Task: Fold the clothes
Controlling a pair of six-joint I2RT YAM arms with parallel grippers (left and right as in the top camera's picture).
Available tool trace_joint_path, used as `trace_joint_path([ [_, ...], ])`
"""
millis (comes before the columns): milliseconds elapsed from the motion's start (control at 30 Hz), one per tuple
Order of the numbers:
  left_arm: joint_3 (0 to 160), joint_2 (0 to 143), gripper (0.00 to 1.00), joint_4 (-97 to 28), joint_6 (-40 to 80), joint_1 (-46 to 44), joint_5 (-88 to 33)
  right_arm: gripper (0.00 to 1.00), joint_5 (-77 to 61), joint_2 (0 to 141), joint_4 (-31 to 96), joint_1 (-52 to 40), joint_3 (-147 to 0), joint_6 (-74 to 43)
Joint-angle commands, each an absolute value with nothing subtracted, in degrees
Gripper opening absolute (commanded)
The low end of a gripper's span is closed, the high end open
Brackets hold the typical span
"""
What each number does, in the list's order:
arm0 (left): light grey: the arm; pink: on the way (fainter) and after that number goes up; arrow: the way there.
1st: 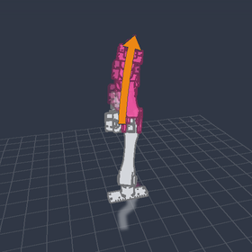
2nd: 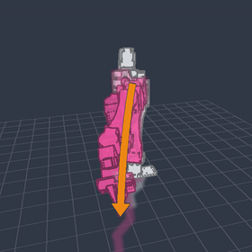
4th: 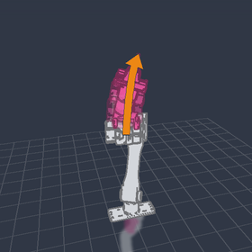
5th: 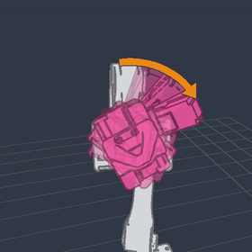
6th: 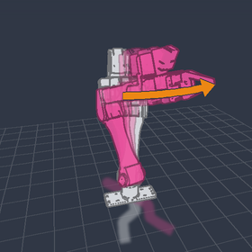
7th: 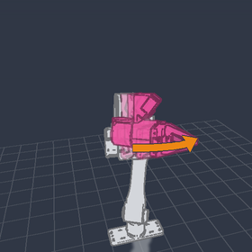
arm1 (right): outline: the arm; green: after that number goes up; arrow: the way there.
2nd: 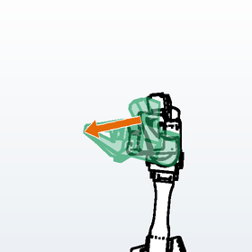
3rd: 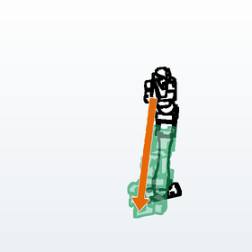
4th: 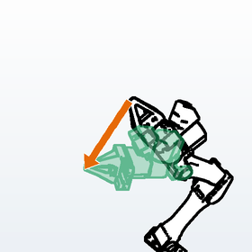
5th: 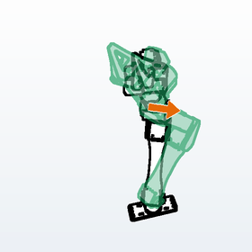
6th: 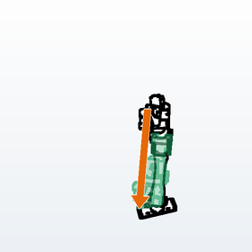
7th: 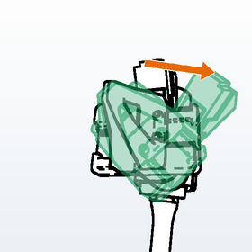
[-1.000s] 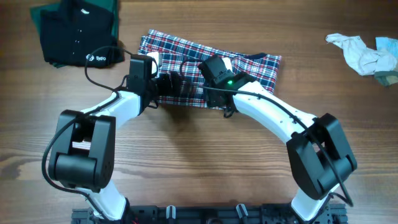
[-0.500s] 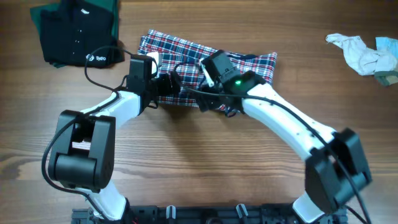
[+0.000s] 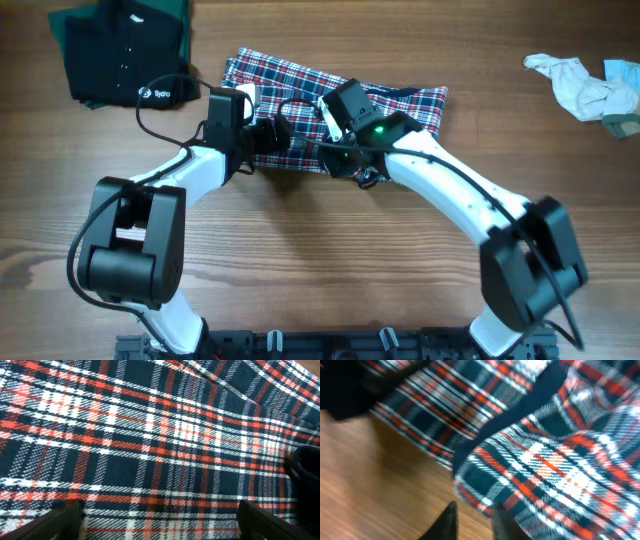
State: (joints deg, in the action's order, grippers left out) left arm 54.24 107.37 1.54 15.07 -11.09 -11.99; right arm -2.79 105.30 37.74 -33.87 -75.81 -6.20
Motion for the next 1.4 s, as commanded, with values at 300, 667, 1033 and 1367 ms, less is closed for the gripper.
trace_joint_path([
  [300,51.8,109.5,1.00,-1.1,15.4,-10.0,-10.0,0.06,-11.5,109.1,37.9,-27.0,-76.7,-4.5],
  [667,51.8,108.7,1.00,-1.4,15.4,-9.4,-11.0,1.00,-11.4,89.8,38.6,-22.8,-76.7,-14.6],
  [1033,70.4,103.9,1.00,-24.3,8.5,2.0,-14.2,1.00,-11.6,89.6,47.3,-8.6,-76.6,-12.2],
  [1367,71.5,105.9,1.00,-24.9,3.2,7.4,-13.7,1.00,-12.2,89.6,48.5,-8.6,-76.4,-12.0],
])
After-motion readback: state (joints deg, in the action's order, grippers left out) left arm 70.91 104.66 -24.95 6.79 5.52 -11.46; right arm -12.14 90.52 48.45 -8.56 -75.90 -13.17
